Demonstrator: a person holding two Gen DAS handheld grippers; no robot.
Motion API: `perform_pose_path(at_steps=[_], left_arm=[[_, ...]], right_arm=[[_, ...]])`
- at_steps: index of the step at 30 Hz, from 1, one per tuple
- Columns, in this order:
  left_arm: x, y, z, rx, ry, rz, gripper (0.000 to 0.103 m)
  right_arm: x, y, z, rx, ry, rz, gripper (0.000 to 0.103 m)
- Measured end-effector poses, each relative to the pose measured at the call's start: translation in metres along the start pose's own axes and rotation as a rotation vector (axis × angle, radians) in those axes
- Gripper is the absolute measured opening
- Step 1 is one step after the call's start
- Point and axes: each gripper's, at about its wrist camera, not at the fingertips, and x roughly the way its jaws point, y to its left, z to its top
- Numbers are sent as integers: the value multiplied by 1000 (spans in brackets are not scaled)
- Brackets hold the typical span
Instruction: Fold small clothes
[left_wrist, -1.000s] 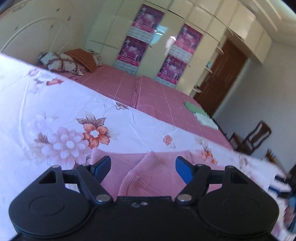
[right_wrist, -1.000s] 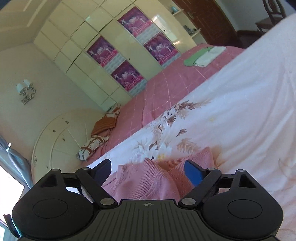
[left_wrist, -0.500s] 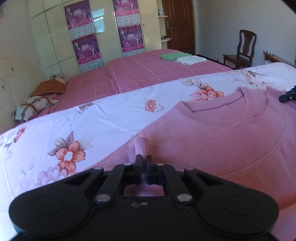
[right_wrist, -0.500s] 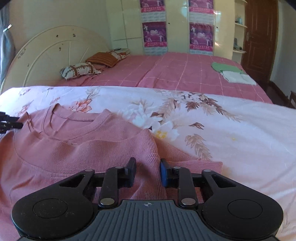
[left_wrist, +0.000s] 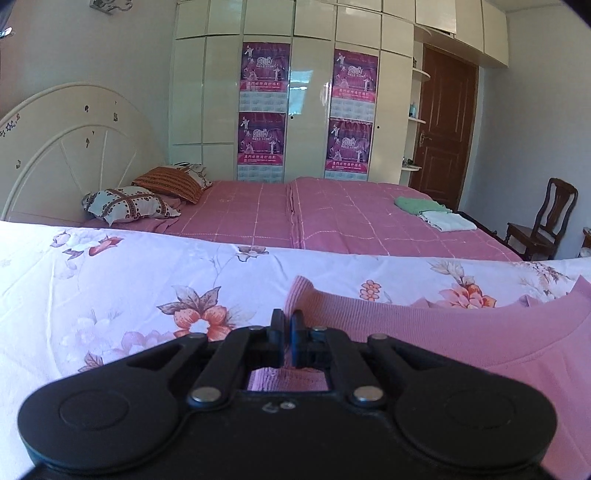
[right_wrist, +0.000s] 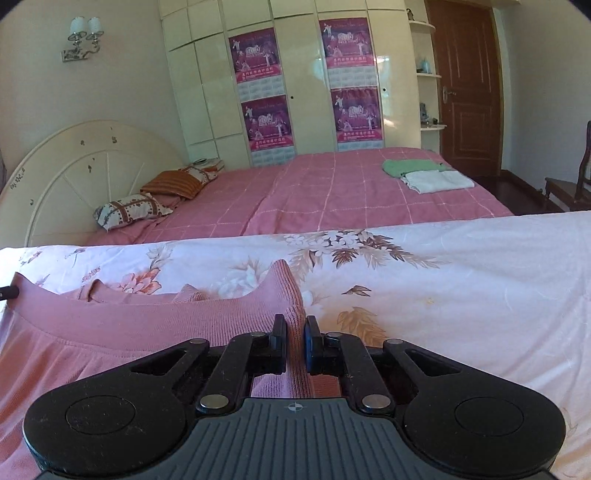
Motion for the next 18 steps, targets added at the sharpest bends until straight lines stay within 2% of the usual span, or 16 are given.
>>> perform_pose_path(at_steps=[2, 5, 8, 10, 11, 12, 13, 14, 15, 16, 18], left_arm=[[11, -5, -3, 33, 45, 13, 2], [32, -15, -11, 99, 121, 42, 3], [38, -26, -20, 179, 121, 84, 3], [38, -28, -21, 191, 122, 94, 5], [36, -27, -20, 190, 116, 100, 14], [32, -25, -18, 177, 92, 116, 44], [22, -20, -17, 148, 51, 131, 65], [7, -15, -14, 111, -19, 130, 85], [-6, -12, -11, 89, -62, 98, 83], [-18, -13, -5, 70, -72, 62, 82], [-36, -35, -1, 76, -106, -11, 82]], right_arm=[[1, -3, -1, -1, 5, -9, 8], [15, -5, -9, -5, 66, -47, 8], [18, -5, -16, 16, 65, -66, 8], [17, -3, -18, 11, 62, -79, 8], [17, -2, -18, 3, 62, -83, 8], [17, -2, -18, 0, 63, -80, 12], [17, -4, -17, 7, 69, -74, 20], [16, -4, -13, 15, 76, -90, 46], [12, -2, -10, 6, 77, -78, 64], [2, 3, -8, -20, 55, -83, 68], [-18, 23, -5, -108, -2, -54, 67]])
